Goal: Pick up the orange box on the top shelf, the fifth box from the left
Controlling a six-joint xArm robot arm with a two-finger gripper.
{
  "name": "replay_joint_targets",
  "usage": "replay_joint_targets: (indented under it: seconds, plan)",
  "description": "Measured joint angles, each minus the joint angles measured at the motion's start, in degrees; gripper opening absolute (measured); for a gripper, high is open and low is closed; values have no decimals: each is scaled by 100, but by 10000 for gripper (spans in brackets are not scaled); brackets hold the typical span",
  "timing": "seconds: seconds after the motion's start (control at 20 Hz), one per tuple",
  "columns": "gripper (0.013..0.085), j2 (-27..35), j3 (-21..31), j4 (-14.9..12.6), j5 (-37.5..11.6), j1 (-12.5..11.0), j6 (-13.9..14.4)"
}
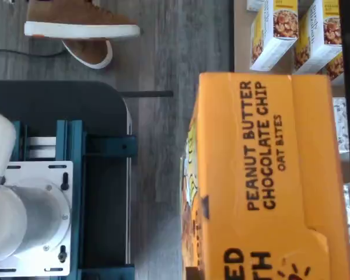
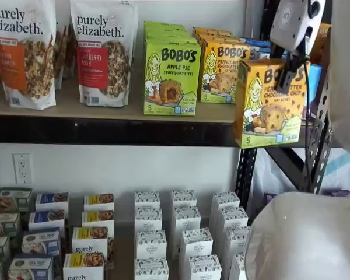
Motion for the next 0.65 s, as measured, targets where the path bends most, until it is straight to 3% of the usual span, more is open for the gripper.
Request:
replay_joint_targets:
  seconds: [0.65]
  plan:
    - [250,-512,475,6,220,-629,-609]
